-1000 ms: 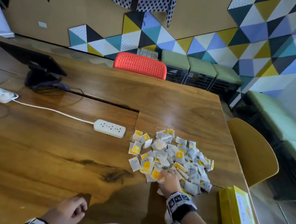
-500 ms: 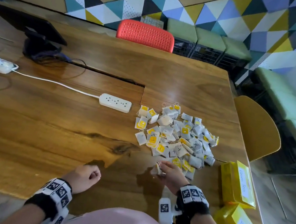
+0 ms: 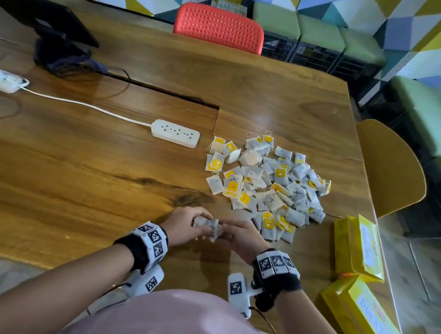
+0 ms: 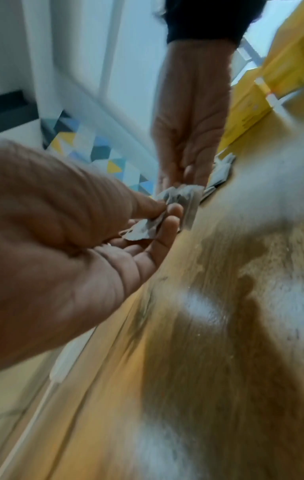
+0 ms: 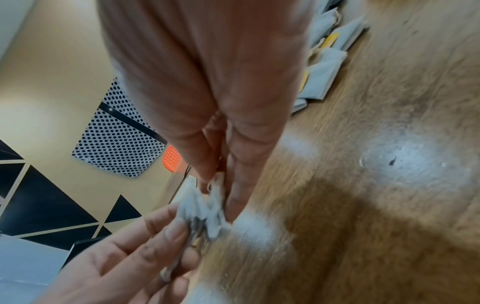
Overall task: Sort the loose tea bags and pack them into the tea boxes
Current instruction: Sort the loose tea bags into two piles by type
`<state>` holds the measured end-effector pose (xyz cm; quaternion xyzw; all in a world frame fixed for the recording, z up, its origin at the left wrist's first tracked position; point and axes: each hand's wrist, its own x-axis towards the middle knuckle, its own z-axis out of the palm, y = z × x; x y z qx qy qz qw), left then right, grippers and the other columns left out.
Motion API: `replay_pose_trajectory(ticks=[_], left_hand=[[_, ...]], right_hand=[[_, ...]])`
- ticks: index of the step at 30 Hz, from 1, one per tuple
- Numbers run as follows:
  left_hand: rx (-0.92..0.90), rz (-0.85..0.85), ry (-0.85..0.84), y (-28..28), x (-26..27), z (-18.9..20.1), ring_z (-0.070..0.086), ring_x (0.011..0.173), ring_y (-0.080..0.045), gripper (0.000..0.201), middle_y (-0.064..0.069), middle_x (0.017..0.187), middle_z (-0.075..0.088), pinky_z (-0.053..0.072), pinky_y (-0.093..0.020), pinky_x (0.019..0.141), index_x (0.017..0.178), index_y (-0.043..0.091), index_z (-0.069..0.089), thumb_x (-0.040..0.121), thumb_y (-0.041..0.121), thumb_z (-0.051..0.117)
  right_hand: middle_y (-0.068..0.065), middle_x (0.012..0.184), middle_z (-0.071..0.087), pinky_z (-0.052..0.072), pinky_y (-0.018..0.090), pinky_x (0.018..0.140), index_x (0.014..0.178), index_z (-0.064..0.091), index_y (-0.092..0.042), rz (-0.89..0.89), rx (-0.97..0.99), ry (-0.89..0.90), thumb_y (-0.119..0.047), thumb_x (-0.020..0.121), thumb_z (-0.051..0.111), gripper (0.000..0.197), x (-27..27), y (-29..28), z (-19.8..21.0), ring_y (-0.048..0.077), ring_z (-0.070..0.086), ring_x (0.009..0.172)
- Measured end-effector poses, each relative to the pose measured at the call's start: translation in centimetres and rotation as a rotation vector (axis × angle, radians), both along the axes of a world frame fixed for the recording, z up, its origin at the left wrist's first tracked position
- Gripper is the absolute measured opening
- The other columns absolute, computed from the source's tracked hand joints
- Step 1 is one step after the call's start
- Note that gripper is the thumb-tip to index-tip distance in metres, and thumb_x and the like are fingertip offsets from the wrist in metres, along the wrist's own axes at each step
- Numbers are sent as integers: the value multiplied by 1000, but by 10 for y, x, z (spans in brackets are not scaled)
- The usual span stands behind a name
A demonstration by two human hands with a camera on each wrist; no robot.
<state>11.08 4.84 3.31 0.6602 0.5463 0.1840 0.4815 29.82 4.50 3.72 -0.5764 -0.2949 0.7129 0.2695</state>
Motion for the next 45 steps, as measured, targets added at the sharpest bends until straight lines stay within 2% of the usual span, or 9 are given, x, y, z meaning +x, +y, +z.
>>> replay_pose_trajectory(ticks=[9, 16, 23, 25, 31, 34, 39, 42, 45], left_hand=[[-301, 401, -362, 5, -12, -4, 68, 88, -23, 21, -17, 103, 66, 58, -29, 76, 107, 2, 58, 87, -2, 64], [-362, 363, -439, 1, -2, 3, 67, 85, -14, 23, -13, 97, 69, 57, -20, 70, 98, -1, 65, 94, -9, 44], [-506, 245, -391, -4, 21, 1, 69, 81, -16, 38, -11, 97, 71, 57, -22, 70, 108, 4, 61, 78, 19, 78], [-482, 244, -355, -3, 22, -1, 69, 75, -15, 40, -11, 94, 71, 57, -23, 67, 107, 5, 61, 74, 13, 81], [-414, 316, -249, 8, 1, 1, 67, 77, -17, 29, -13, 99, 69, 58, -22, 64, 105, 3, 65, 78, 5, 76], [-110, 333, 116, 11, -33, -5, 62, 79, -14, 18, -3, 95, 68, 46, -15, 60, 101, 12, 69, 84, 17, 71], [200, 350, 348, 3, -77, -29, 56, 112, -28, 34, -8, 123, 59, 42, -36, 97, 108, 15, 70, 75, 5, 73], [296, 358, 363, -5, -77, -29, 54, 113, -30, 39, -7, 127, 55, 43, -42, 96, 111, 13, 66, 74, 2, 71], [419, 326, 275, -12, -64, -23, 55, 108, -18, 33, 4, 119, 55, 45, -34, 93, 104, 16, 66, 76, -1, 69]], right_hand=[[11, 79, 62, 57, 35, 62, 129, 47, -15, -124, 31, 29, 16, 81, 61, 59, 24, -12, -3, 26, 65, 78], [23, 115, 61, 59, 32, 60, 114, 54, -2, -181, -26, 150, 15, 88, 50, 31, 26, -16, 3, 31, 67, 91], [24, 95, 64, 58, 33, 66, 101, 54, 1, -153, -5, 170, 8, 90, 53, 12, 15, -7, 5, 29, 63, 75], [16, 85, 64, 51, 30, 66, 97, 56, -3, -126, 18, 77, 0, 89, 61, 10, 13, -4, 3, 25, 58, 69], [7, 95, 71, 47, 24, 61, 107, 64, -7, -20, 86, -173, -11, 86, 69, 22, 22, 3, 2, 12, 63, 75], [5, 99, 70, 50, 21, 56, 104, 64, -11, -49, 150, -394, -12, 89, 65, 16, 41, 7, -4, 10, 63, 73], [10, 118, 57, 47, 32, 92, 116, 61, -15, -110, 229, -1007, -24, 84, 68, 34, 77, 14, -14, 23, 58, 102], [14, 131, 39, 40, 39, 101, 129, 53, -21, 31, 194, -1162, -38, 82, 71, 54, 82, 16, -15, 32, 40, 122], [12, 130, 36, 41, 40, 100, 127, 57, -23, 202, 241, -1203, -33, 84, 70, 45, 79, 16, -22, 35, 37, 123]])
